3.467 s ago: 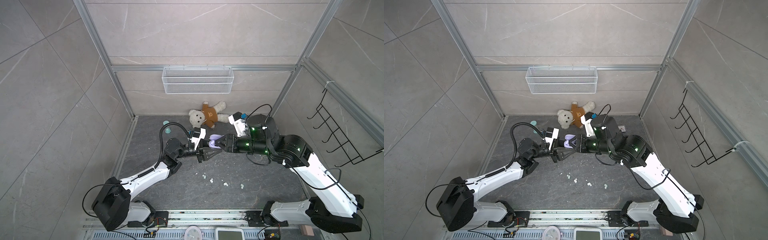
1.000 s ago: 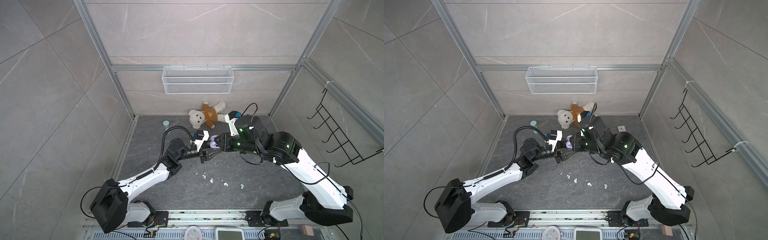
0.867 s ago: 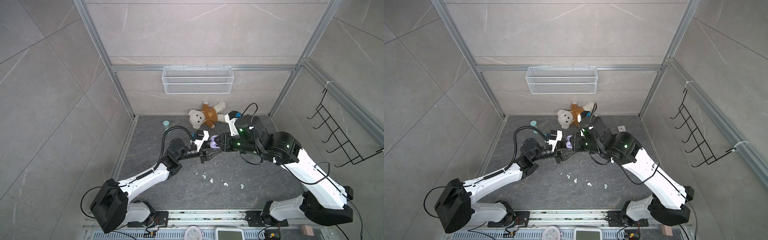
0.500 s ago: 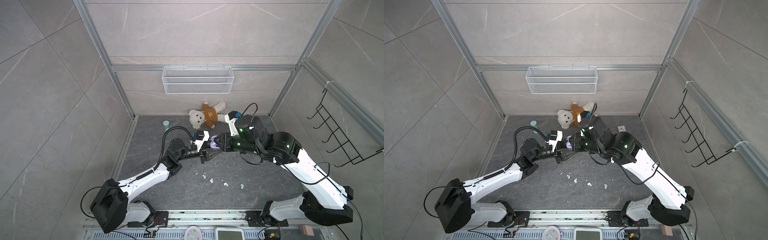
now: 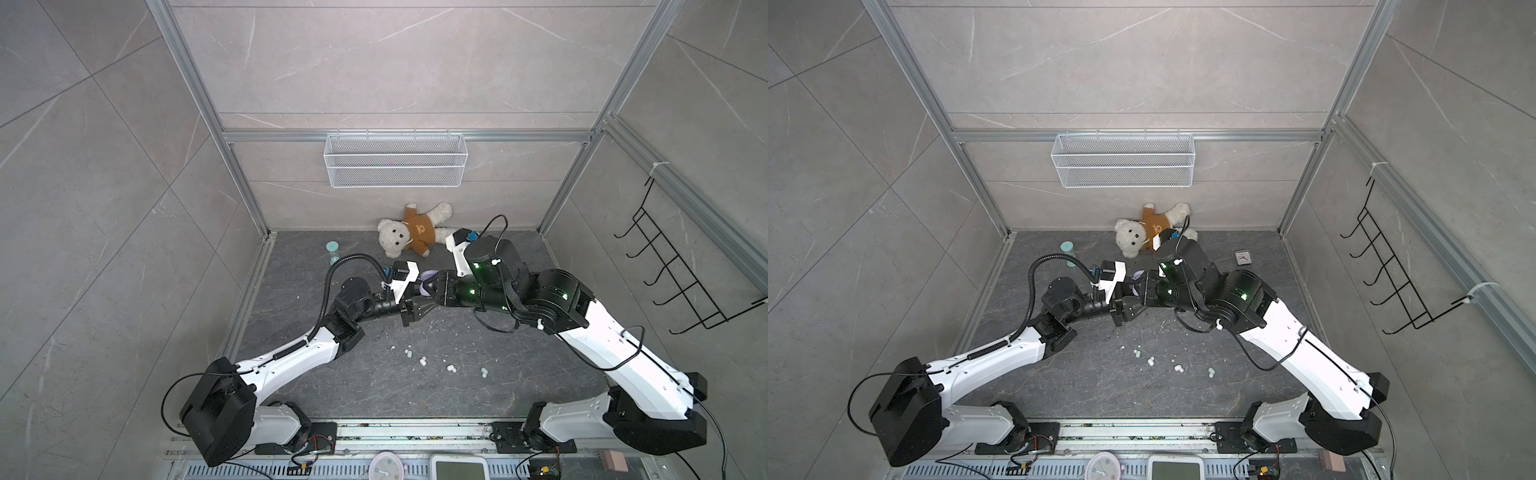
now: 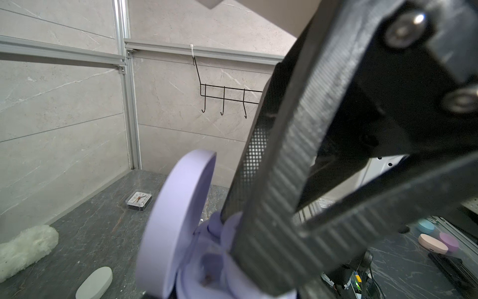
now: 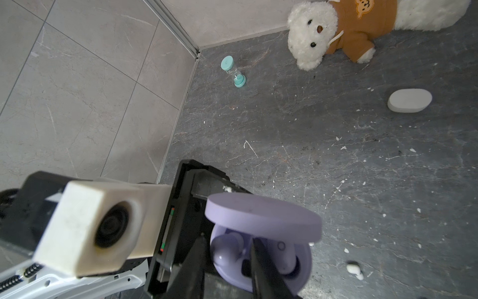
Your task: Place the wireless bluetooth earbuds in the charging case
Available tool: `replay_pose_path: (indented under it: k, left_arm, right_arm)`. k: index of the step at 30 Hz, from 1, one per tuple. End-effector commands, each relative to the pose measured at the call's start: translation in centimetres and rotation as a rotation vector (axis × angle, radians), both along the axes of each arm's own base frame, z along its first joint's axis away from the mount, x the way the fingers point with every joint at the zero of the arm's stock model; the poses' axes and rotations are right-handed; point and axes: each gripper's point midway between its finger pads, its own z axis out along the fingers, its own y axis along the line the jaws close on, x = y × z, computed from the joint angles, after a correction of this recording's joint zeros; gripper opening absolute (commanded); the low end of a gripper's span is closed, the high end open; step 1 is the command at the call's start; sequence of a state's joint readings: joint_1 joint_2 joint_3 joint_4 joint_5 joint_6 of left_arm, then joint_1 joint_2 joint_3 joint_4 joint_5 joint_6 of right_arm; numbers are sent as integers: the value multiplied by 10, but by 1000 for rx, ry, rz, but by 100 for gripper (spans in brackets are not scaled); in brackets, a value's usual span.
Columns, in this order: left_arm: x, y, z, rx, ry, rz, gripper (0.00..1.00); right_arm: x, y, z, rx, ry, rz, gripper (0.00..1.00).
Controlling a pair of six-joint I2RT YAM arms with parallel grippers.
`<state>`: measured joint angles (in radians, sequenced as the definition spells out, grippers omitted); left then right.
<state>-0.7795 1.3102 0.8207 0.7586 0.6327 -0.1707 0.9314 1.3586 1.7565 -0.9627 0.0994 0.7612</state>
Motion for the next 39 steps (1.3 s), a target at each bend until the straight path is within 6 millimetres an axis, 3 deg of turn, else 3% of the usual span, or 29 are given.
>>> replay_pose_path:
  k: [1,7,16,23,32,39]
  left_arm:
    - [-8,6,23,-52,-92,11,15]
    - [-10,7,23,-51,-95,8,15]
    - [-12,7,24,-52,-99,2,16]
    - [-20,7,24,-64,-113,-36,16]
    - [-32,7,28,-77,-123,-107,16]
    - [-46,9,39,-101,-136,-184,17]
  right_arm:
    - [-2,4,5,43,3,2,33]
    - [0,2,6,35,-3,-12,32]
    - [0,0,5,26,1,-17,24]
    - [-1,-4,14,62,-21,-27,22]
    - [-12,-10,30,150,-37,4,21]
    - [-24,2,38,246,-11,81,21]
